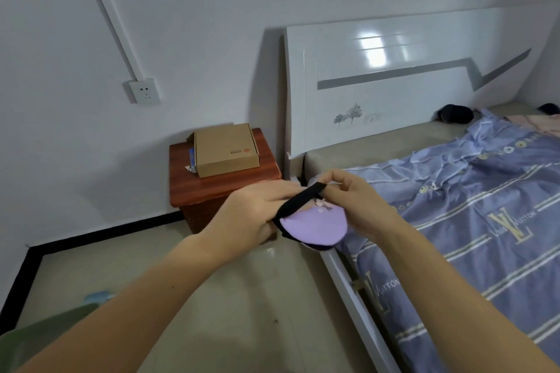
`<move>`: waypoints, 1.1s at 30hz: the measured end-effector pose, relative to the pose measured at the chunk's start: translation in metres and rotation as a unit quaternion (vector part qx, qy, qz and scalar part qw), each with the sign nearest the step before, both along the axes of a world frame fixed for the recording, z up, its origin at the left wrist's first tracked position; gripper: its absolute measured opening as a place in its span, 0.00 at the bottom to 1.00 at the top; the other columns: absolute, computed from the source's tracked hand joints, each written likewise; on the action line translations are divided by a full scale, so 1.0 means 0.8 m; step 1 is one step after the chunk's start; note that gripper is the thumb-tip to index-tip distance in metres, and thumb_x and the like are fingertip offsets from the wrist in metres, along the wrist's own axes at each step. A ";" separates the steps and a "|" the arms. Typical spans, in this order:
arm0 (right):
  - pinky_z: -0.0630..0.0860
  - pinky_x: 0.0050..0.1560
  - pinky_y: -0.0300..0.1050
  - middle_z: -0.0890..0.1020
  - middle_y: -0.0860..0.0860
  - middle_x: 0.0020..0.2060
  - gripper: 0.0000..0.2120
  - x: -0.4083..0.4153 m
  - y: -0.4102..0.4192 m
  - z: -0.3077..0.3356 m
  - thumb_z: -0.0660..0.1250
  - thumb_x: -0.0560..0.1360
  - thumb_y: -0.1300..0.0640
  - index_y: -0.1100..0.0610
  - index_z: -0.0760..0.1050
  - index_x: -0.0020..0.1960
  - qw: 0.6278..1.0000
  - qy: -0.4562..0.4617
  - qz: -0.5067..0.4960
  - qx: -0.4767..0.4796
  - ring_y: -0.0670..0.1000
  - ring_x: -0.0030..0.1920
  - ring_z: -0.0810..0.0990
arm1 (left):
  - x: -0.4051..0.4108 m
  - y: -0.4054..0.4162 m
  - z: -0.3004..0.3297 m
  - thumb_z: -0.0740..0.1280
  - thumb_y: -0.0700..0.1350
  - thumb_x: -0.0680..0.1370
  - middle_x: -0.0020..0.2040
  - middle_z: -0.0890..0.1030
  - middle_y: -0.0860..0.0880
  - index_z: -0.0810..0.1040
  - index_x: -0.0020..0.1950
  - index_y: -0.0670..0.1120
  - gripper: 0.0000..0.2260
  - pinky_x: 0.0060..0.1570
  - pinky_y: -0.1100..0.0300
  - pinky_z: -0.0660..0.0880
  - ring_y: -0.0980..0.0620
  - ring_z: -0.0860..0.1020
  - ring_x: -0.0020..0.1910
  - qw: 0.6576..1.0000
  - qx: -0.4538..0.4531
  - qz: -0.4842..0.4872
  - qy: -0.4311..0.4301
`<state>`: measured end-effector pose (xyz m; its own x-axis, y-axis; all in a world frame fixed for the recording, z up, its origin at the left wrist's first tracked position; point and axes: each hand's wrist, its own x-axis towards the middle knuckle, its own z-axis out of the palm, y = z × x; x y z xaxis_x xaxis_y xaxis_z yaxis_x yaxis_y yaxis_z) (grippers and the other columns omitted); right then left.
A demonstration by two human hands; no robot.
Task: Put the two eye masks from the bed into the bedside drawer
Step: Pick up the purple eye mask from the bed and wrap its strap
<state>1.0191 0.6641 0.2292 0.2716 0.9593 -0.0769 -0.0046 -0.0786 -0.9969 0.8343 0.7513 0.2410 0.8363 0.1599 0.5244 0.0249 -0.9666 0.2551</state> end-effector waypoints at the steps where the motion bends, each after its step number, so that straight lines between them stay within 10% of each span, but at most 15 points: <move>1: 0.71 0.27 0.34 0.80 0.49 0.28 0.09 0.003 -0.003 -0.002 0.63 0.76 0.62 0.54 0.76 0.39 1.000 0.024 0.018 0.000 0.44 0.27 0.76 | -0.002 0.005 -0.001 0.63 0.38 0.75 0.56 0.83 0.42 0.80 0.57 0.40 0.13 0.61 0.57 0.74 0.46 0.79 0.58 1.000 0.007 0.021 -0.004; 6: 0.78 0.37 0.35 0.82 0.46 0.33 0.11 0.028 -0.010 0.002 0.57 0.77 0.68 0.57 0.75 0.44 0.977 0.103 0.178 -0.053 0.43 0.35 0.81 | 0.001 0.019 -0.001 0.68 0.35 0.71 0.59 0.80 0.40 0.82 0.54 0.45 0.13 0.65 0.50 0.66 0.42 0.74 0.62 0.998 0.054 0.042 -0.012; 12: 0.76 0.37 0.35 0.82 0.49 0.38 0.15 0.021 0.018 0.005 0.65 0.73 0.44 0.56 0.80 0.46 0.950 0.075 0.280 -0.115 0.46 0.37 0.79 | 0.015 0.001 -0.003 0.71 0.44 0.71 0.64 0.69 0.58 0.80 0.55 0.52 0.13 0.67 0.76 0.55 0.64 0.61 0.66 0.984 -0.175 0.033 -0.015; 21: 0.77 0.30 0.37 0.85 0.48 0.31 0.18 0.047 0.061 -0.037 0.61 0.78 0.53 0.51 0.82 0.32 0.988 0.134 0.062 -0.053 0.46 0.33 0.83 | 0.003 0.011 -0.045 0.61 0.31 0.71 0.60 0.67 0.55 0.80 0.42 0.50 0.15 0.63 0.79 0.52 0.62 0.62 0.66 0.943 -0.264 0.203 0.003; 24: 0.78 0.32 0.38 0.85 0.49 0.33 0.15 0.038 0.073 -0.058 0.61 0.78 0.53 0.54 0.82 0.36 0.987 0.147 0.035 -0.058 0.47 0.35 0.83 | 0.006 0.002 -0.072 0.59 0.28 0.72 0.55 0.71 0.56 0.78 0.43 0.53 0.20 0.55 0.75 0.64 0.64 0.70 0.58 0.888 -0.385 0.250 -0.036; 29: 0.78 0.40 0.44 0.84 0.55 0.40 0.15 0.018 0.092 -0.088 0.61 0.78 0.50 0.62 0.78 0.47 0.991 0.091 0.050 -0.084 0.52 0.40 0.82 | 0.025 0.007 -0.110 0.63 0.45 0.77 0.47 0.84 0.55 0.73 0.57 0.57 0.10 0.46 0.61 0.79 0.54 0.82 0.49 0.655 -0.697 0.247 -0.154; 33: 0.77 0.46 0.51 0.82 0.60 0.44 0.19 0.000 0.114 -0.118 0.63 0.77 0.50 0.67 0.75 0.53 0.983 0.076 0.086 -0.146 0.56 0.44 0.81 | 0.025 0.042 -0.136 0.67 0.42 0.76 0.48 0.84 0.47 0.79 0.48 0.51 0.04 0.45 0.53 0.82 0.48 0.82 0.48 0.645 -0.689 0.305 -0.132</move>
<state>1.0191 0.7552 0.1347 0.0718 0.9210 -0.3828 -0.1128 -0.3738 -0.9206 0.8545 0.7852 0.1319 0.3089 0.8825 -0.3546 0.0727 0.3498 0.9340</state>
